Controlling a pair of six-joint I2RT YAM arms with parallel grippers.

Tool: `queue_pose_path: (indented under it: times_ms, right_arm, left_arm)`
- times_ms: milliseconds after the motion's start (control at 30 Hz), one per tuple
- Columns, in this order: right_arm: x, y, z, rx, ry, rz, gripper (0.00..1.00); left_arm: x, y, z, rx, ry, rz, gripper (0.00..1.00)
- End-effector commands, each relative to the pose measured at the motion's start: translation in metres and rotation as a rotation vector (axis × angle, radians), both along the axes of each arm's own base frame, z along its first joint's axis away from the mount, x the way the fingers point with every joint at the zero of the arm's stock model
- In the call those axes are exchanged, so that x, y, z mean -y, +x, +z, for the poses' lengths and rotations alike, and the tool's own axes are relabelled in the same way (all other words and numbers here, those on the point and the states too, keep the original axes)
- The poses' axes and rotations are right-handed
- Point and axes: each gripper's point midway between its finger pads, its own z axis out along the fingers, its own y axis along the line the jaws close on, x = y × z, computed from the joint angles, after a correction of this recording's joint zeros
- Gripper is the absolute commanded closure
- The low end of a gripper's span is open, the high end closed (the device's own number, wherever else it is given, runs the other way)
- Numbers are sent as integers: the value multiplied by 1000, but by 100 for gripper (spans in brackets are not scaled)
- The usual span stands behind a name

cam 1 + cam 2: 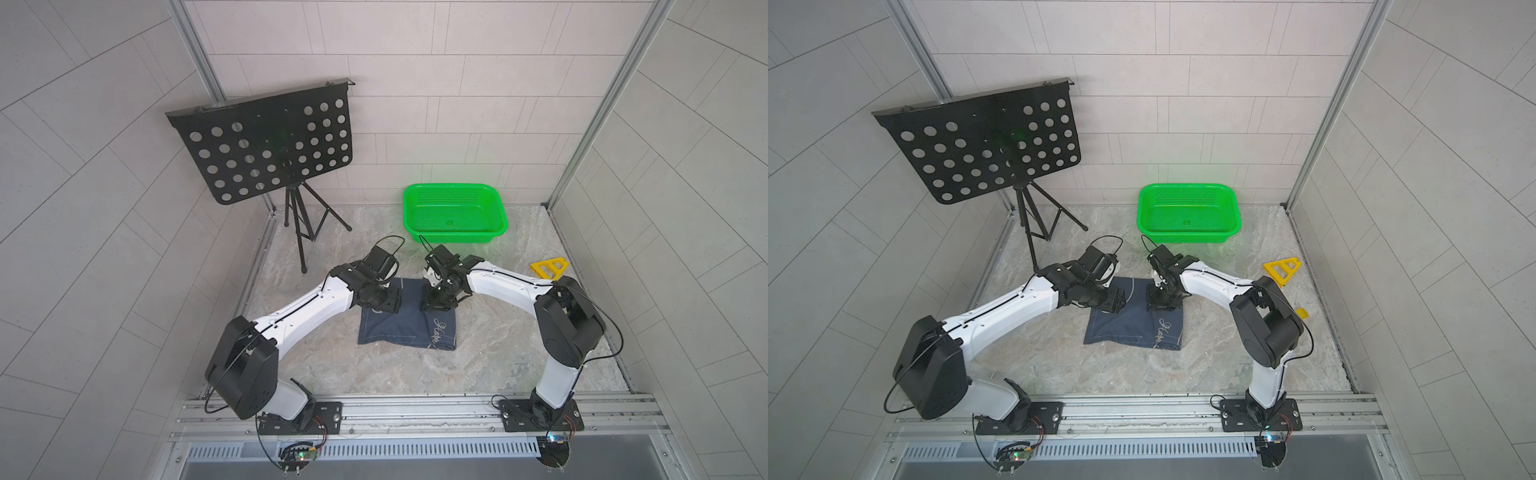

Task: Roll up the pillowcase
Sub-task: Roll the pillowcase at the center of the board.

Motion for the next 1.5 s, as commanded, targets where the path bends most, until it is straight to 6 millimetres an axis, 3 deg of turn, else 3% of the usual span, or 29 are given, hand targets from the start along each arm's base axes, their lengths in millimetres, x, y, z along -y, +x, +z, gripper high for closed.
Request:
queue_pose_path:
  times_ms: [0, 167, 300, 500, 667, 867, 1267, 1467]
  right_arm:
    - [-13, 12, 22, 27, 178, -46, 61]
    - [5, 23, 69, 89, 276, -99, 58]
    - [39, 27, 88, 127, 289, -167, 57]
    - [74, 38, 62, 113, 228, -199, 60]
    - [61, 58, 50, 122, 299, -202, 63]
    - [48, 74, 26, 94, 348, -200, 65]
    - [40, 87, -14, 68, 380, -223, 69]
    - [41, 83, -25, 55, 382, -232, 70]
  left_arm:
    - [-4, -9, 3, -23, -18, 9, 31]
    - [9, -13, 4, -39, -71, 1, 31]
    - [27, -14, 8, -30, -99, -22, 31]
    - [70, -16, 10, -20, -124, -94, 31]
    - [104, -23, 8, 12, -103, -185, 32]
    - [129, -37, -6, 42, -78, -329, 33]
    - [147, -39, -39, 98, 84, -480, 38]
    - [131, -44, -68, 71, 183, -514, 39]
